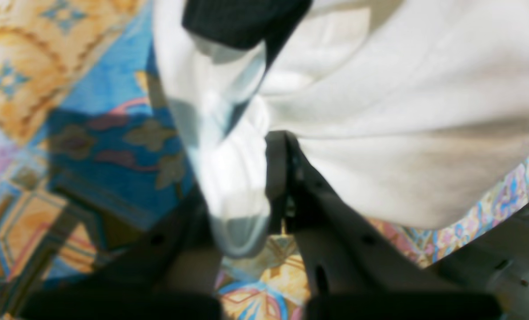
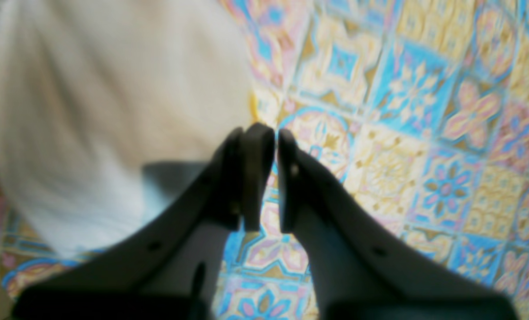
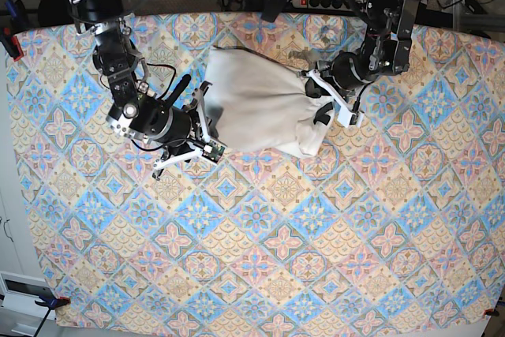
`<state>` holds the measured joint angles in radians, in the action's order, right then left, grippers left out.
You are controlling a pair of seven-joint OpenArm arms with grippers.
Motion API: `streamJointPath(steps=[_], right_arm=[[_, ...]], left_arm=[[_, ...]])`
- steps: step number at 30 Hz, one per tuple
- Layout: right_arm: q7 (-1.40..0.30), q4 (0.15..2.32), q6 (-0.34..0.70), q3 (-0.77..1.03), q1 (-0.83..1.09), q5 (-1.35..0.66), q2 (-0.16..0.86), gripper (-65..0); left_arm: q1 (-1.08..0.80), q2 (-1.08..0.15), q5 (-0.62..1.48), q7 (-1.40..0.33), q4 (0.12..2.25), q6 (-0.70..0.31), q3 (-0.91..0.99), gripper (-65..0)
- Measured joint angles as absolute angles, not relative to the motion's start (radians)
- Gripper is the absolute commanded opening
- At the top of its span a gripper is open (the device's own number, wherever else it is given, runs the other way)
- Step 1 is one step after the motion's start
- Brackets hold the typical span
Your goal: Fold the T-shirt properly
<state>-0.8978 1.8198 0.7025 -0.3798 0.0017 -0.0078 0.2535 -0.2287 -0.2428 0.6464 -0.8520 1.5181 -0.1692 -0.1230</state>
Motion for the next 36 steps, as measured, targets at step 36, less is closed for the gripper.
streamJointPath(steps=[36], right_arm=[[-0.902, 1.792, 0.707, -0.358, 0.079, -0.01, 0.263, -59.0]], left_arm=[[-0.229, -0.2, 0.65, -0.828, 1.498, -0.169, -0.154, -60.0]])
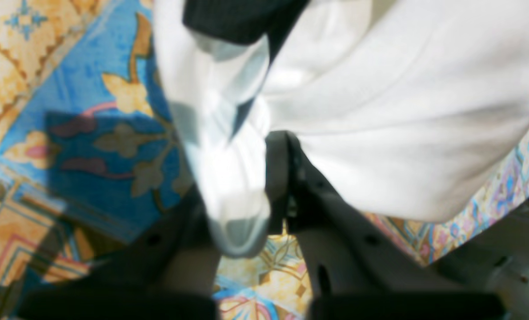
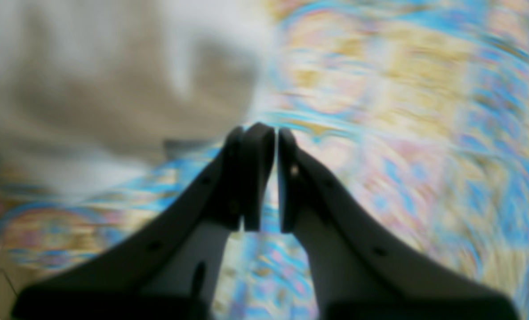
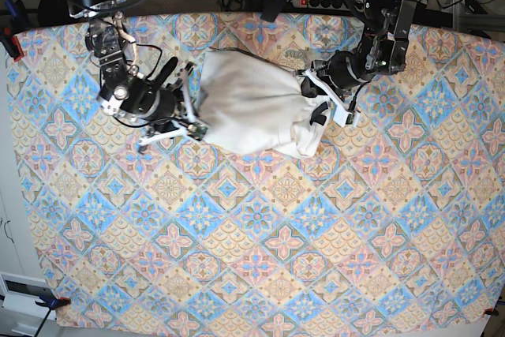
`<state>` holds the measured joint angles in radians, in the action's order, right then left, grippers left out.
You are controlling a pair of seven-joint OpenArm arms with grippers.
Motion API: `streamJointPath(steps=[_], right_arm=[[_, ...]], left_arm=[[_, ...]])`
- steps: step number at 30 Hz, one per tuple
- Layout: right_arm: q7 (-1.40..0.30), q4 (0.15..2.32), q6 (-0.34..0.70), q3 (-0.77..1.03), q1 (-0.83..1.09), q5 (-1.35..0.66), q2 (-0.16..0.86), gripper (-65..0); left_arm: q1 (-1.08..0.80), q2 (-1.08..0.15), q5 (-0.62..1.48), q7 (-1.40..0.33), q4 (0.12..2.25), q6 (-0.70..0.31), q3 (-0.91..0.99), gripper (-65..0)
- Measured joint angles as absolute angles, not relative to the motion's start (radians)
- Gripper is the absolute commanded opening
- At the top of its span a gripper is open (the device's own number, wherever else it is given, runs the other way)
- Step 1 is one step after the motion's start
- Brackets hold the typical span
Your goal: Fold the T-shirt properly
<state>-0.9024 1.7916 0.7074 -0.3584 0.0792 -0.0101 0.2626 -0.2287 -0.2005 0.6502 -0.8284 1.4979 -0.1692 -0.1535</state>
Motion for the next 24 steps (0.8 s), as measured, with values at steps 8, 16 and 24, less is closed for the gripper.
streamJointPath(steps=[8, 16, 24], right_arm=[[-0.899, 1.761, 0.706, -0.445, 0.05, -0.007, 0.249, -59.0], [-0.852, 1.515, 0.696, -0.447, -0.061, -0.007, 0.197, -59.0], [-0.75, 1.33, 0.696, -0.44, -0.121, -0.028, 0.172, -59.2]], left_arm=[[-0.232, -0.199, 0.653, -0.828, 1.498, -0.171, -0.154, -60.0], [-0.237, -0.199, 0.655, -0.825, 1.498, -0.173, -0.154, -59.8], [-0.251, -0.2, 0.654, -0.82, 1.508, -0.172, -0.149, -59.6]])
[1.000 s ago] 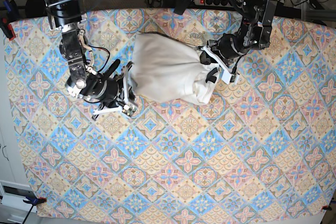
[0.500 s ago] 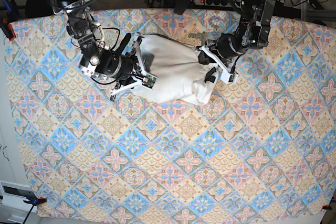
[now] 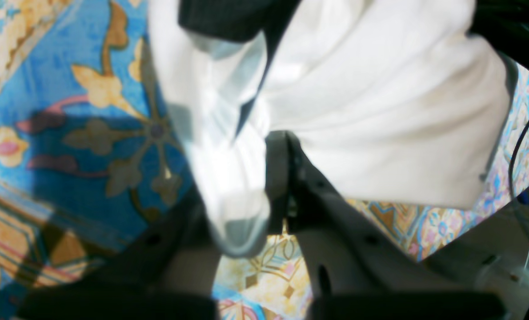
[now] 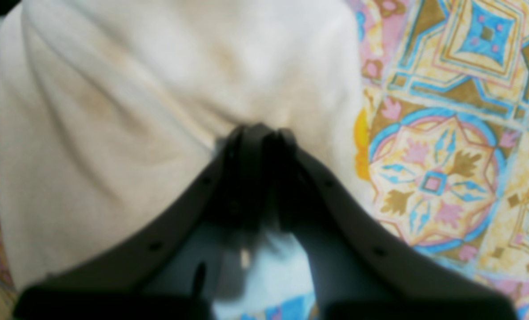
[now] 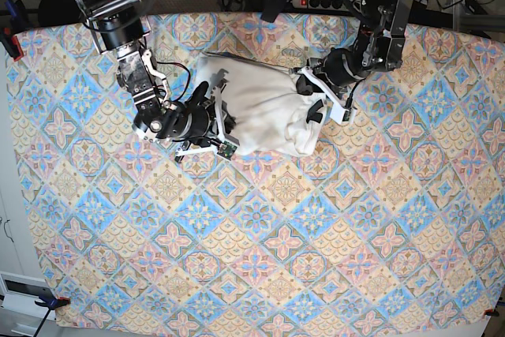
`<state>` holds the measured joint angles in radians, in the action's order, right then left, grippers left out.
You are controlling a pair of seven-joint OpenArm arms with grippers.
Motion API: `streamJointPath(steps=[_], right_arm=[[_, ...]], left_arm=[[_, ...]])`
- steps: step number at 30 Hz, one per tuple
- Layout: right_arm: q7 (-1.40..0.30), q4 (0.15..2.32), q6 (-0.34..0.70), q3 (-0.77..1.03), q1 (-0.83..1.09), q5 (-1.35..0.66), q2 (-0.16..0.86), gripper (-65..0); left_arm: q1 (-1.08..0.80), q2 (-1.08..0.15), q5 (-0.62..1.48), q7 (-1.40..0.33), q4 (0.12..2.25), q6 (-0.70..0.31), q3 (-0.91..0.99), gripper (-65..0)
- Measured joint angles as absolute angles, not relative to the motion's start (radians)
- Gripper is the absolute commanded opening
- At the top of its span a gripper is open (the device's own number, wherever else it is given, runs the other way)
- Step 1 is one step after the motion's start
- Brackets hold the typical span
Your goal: Fold the T-shirt properly
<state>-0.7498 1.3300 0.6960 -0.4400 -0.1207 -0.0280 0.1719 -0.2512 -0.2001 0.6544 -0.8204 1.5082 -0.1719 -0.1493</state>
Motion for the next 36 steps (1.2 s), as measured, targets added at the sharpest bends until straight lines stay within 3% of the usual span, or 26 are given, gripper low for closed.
streamJointPath(steps=[8, 12, 22, 31, 36], right_arm=[[-0.705, 1.289, 0.703, -0.395, -0.126, -0.039, 0.17, -59.1], [-0.706, 1.29, 0.703, -0.385, -0.122, -0.038, 0.169, -59.1], [-0.703, 1.291, 0.703, -0.385, -0.121, -0.038, 0.169, -59.2], [-0.818, 1.505, 0.696, -0.379, -0.074, 0.001, 0.218, -59.1], [-0.824, 1.557, 0.697, -0.389, -0.069, -0.007, 0.206, -59.1]], left_arm=[[-0.374, -0.255, 0.651, -0.867, 1.721, -0.173, -0.122, -59.5], [-0.397, -0.258, 0.652, -0.863, 1.728, -0.178, -0.031, -59.4], [-0.435, -0.259, 0.663, -0.856, 1.743, -0.178, -0.008, -59.6], [-0.593, -0.168, 0.645, -0.858, 1.983, -0.169, 0.287, -59.9], [-0.535, -0.149, 0.647, -0.87, 1.921, -0.178, 0.214, -59.8]])
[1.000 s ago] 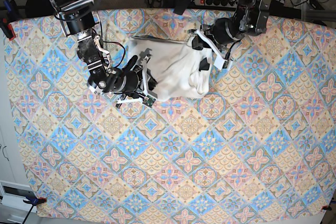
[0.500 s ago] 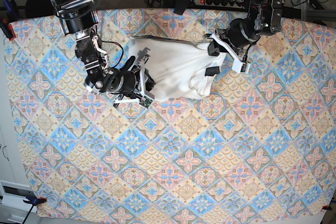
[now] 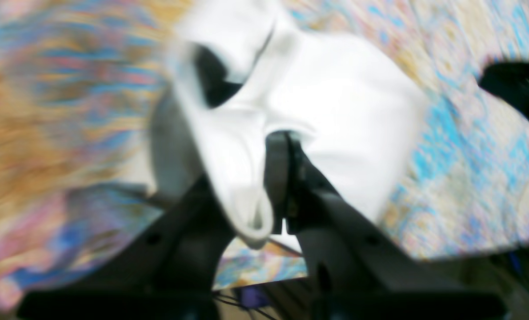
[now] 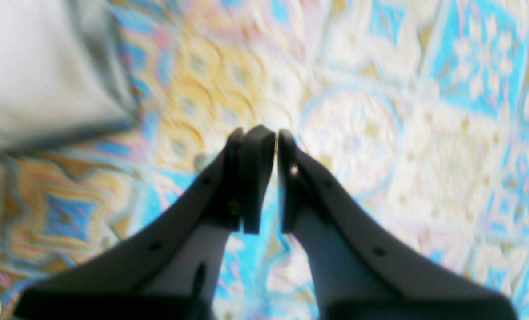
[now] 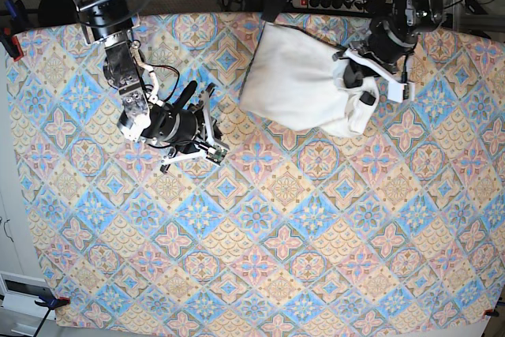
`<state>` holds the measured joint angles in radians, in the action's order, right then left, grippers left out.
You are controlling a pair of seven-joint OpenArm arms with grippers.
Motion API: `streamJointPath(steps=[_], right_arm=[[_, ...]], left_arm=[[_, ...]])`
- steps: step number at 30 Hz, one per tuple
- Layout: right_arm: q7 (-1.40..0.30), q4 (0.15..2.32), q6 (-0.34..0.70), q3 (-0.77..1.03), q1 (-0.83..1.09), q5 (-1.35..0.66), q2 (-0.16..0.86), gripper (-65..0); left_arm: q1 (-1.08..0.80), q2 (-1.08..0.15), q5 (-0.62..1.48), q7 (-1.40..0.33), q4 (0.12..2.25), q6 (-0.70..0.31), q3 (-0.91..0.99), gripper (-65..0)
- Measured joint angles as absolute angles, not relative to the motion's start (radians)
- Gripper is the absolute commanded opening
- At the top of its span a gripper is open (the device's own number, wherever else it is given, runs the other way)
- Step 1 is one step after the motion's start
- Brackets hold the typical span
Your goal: Fold the T-shirt properly
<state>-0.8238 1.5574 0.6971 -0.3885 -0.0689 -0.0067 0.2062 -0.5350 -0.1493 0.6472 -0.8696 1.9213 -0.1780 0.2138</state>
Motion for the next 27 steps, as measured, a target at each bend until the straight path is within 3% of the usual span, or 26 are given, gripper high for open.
streamJointPath(steps=[5, 7, 15, 20, 23, 27], right_arm=[[-0.838, 1.658, 0.696, -0.382, 0.008, -0.006, 0.213, -59.0], [-0.873, 1.693, 0.705, -0.387, 0.032, -0.005, 0.213, -59.0], [-0.888, 1.769, 0.697, -0.39, 0.033, -0.007, 0.213, -59.0], [-0.895, 1.774, 0.699, -0.395, 0.056, -0.007, 0.213, -59.0], [-0.895, 1.817, 0.696, -0.427, 0.066, -0.003, 0.217, -59.0], [-0.891, 1.853, 0.706, -0.489, 0.078, -0.017, 0.213, -59.0]], left_arm=[[-0.513, -0.172, 0.641, -0.87, 1.844, -0.172, 0.197, -59.3], [-0.517, -0.178, 0.643, -0.871, 1.832, -0.172, 0.199, -55.6], [-0.516, -0.211, 0.644, -0.969, 1.832, -0.162, 0.33, -15.5], [-0.513, -0.21, 0.651, -0.976, 1.832, -0.172, 0.382, -0.1], [-0.514, -0.208, 0.651, -0.98, 1.845, -0.17, 0.384, -0.4], [-0.577, -0.179, 0.654, -0.975, 1.966, -0.173, 0.385, -10.7]])
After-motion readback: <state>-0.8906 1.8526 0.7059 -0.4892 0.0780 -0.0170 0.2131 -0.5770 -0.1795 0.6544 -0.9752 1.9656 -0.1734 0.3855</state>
